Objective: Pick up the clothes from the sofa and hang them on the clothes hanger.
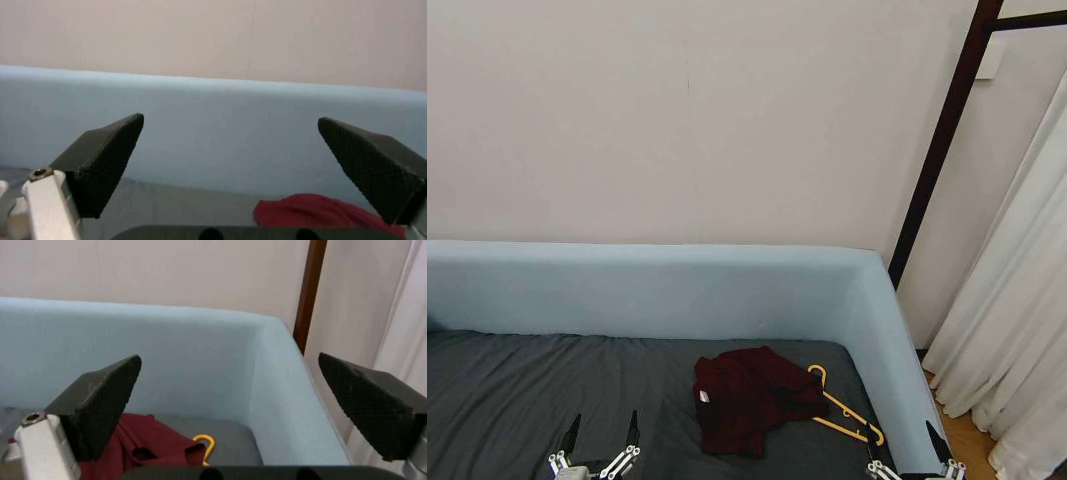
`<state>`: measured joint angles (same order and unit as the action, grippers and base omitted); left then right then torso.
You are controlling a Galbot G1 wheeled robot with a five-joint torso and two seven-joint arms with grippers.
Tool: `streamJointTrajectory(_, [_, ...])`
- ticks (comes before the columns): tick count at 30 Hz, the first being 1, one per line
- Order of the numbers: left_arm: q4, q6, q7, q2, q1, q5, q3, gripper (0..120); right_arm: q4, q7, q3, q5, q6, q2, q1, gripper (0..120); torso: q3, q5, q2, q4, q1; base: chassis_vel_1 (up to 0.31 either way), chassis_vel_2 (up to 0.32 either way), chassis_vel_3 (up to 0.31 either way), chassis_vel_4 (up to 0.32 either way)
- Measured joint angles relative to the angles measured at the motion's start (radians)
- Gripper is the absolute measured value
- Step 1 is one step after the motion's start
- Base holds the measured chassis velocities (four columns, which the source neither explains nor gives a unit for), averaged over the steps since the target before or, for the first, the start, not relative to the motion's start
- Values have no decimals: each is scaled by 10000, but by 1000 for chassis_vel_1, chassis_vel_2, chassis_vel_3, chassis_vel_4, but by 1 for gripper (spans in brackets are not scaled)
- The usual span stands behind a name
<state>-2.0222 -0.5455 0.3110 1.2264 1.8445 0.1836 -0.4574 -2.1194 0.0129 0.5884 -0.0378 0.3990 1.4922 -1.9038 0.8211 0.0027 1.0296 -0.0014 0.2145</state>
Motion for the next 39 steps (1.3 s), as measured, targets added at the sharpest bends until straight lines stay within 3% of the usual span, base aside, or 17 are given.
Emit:
streamJointTrajectory(14, [30,-71,-12,61,137,-77,6,100,-1,-13,33,-237,-121,-155,0,100,0,0,0,0,0,0,0,0,0])
streamJointTrajectory(20, [351,-221,-5,80,217,-96,2,100,-96,-66,-226,-857,-902,-617,134,100,0,0,0,-1,0,0,0,0,0])
streamJointTrajectory(29, [1014,-567,-95,342,347,-286,243,99,-444,-288,-763,-2962,-2786,-2671,641,100,0,1,0,1,0,0,0,0,0])
streamJointTrajectory(32, [1081,-552,-163,346,251,-287,312,99,-483,-309,-765,-3341,-3113,-3032,800,100,0,0,0,0,1,0,0,0,0])
streamJointTrajectory(37, [1238,-272,-323,271,-62,-164,632,99,-253,-528,-869,-4629,-4361,-4181,1870,100,0,1,0,-8,0,0,0,0,0])
streamJointTrajectory(39, [1290,-254,-350,323,-46,-153,651,99,-15,-638,-1069,-5144,-4847,-4702,2622,100,1,4,-1,3,0,0,0,0,0])
